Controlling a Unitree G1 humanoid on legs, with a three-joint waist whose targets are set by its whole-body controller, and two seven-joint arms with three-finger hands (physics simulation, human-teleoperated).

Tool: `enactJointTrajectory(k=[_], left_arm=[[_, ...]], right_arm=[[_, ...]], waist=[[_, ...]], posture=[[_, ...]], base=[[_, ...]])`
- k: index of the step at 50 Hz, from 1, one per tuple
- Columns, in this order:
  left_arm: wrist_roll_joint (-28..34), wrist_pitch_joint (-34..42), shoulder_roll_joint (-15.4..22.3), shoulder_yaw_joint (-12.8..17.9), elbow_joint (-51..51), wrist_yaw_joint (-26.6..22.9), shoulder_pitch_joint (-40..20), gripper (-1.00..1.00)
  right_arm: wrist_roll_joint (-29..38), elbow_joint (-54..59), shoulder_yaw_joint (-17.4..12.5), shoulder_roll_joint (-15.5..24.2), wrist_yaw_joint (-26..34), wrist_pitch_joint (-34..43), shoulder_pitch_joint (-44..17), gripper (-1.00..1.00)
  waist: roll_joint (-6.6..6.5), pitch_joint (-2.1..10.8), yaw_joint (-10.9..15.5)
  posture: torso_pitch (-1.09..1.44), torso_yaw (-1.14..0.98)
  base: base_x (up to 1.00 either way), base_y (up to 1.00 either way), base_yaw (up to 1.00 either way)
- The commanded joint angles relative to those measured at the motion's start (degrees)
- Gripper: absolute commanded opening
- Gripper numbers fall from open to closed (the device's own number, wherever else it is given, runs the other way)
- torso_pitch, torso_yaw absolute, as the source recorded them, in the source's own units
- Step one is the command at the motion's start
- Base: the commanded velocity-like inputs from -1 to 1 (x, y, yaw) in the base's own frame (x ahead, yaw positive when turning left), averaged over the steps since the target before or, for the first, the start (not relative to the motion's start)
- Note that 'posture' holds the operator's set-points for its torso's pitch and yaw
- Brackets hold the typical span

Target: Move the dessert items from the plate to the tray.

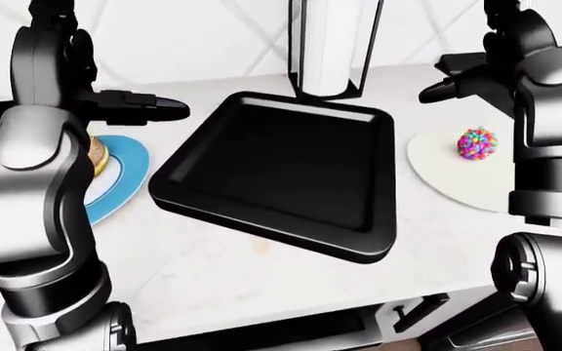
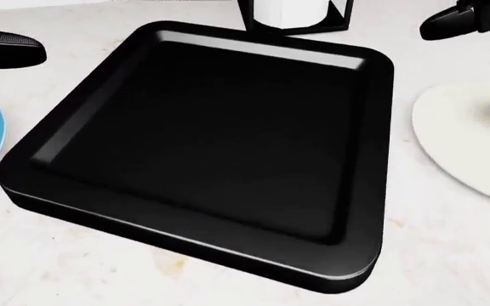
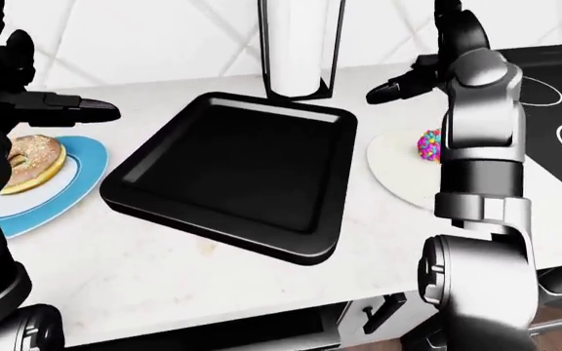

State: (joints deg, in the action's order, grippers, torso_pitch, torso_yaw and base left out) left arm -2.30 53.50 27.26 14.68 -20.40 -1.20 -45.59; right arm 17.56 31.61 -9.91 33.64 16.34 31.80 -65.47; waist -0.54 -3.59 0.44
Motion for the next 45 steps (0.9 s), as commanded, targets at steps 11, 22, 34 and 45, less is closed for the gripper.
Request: enactJointTrajectory(k=[11, 22, 34, 45], left_arm=[[0.1, -1.8, 1.0, 1.7, -2.0, 0.5, -1.0, 1.00], [-0.4, 4.4, 0.9, 0.3, -4.2, 1.6, -5.1, 1.00], [-0.7, 4.7, 1.3, 0.9, -3.7, 1.4, -5.7, 1.00], [-1.5, 3.7, 2.0, 1.5, -3.3, 1.4, -4.9, 1.00]], right_arm=[[7.2, 12.6, 1.5, 3.0, 0.9, -8.0, -5.6, 1.00], [10.2, 30.6, 2.2, 3.6, -3.1, -15.1, -10.3, 1.00], [12.0, 37.4, 2.2, 3.8, -9.3, -14.7, -13.0, 1.00], [13.2, 37.4, 2.6, 4.4, -9.5, -12.9, -11.4, 1.00]], waist=[[0.22, 2.20, -0.5], [0.38, 2.20, -0.4], [0.34, 2.34, -0.2], [0.46, 2.41, -0.1]], posture=[[0.00, 0.00], [0.00, 0.00], [0.00, 0.00], [0.00, 0.00]], base=[[0.00, 0.00, 0.00], [0.00, 0.00, 0.00], [0.00, 0.00, 0.00], [0.00, 0.00, 0.00]])
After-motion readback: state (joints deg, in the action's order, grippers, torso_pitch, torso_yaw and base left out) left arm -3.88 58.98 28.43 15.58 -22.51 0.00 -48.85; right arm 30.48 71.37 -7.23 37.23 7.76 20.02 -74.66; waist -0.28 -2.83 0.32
